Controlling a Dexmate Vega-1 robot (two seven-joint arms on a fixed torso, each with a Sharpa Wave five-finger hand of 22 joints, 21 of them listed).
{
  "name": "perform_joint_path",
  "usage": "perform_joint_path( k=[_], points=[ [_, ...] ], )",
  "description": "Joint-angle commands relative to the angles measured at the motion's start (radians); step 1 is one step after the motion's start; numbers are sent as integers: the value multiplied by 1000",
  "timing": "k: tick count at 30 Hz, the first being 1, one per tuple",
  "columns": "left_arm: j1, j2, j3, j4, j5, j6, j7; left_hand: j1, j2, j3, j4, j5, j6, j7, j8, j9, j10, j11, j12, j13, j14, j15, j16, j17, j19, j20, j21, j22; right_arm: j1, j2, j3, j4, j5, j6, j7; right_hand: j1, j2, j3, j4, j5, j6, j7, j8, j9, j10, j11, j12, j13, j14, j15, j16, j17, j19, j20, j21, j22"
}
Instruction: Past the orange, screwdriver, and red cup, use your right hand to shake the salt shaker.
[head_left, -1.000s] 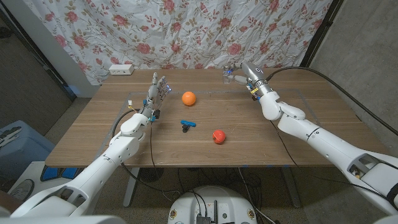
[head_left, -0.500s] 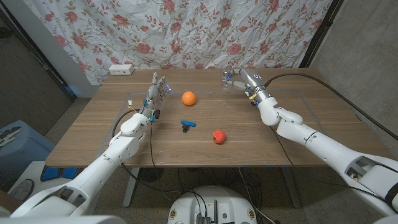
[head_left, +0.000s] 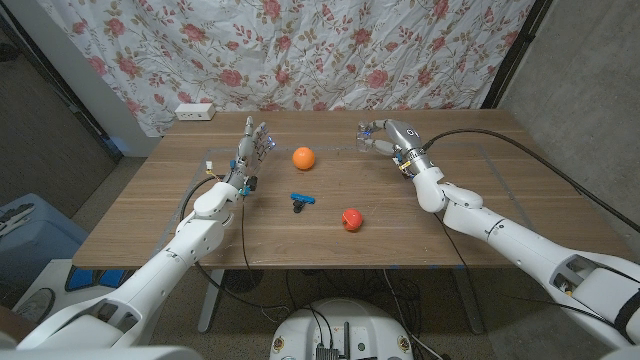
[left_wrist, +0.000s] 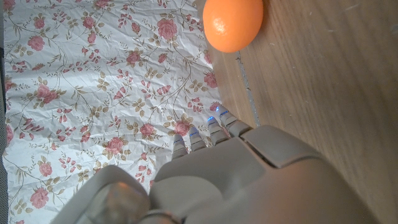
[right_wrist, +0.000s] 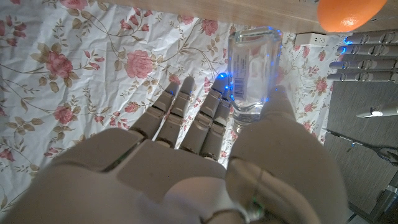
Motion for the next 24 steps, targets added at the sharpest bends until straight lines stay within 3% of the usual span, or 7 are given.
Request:
perform_joint_path(
  k=[1,24],
  points=[
    [0,0,0,0,0,0,0,0,101,-2,6,7,2,-7,4,6,-1,-7,4,4,0,-106,5,6,4,-24,4,5,0,26,-36,72,-7,28,-53,-14,22,10,4,4,69,-60,5,1,6,4,8,6,7,-139,-2,3,8,-2,2,3],
    [0,0,0,0,0,0,0,0,101,-2,6,7,2,-7,4,6,-1,-7,4,4,0,-105,5,6,3,-24,4,5,13,61,-98,179,-30,79,-144,-20,22,14,-4,4,67,-60,-4,1,0,4,4,6,3,-138,-5,5,4,1,0,3]
  ],
)
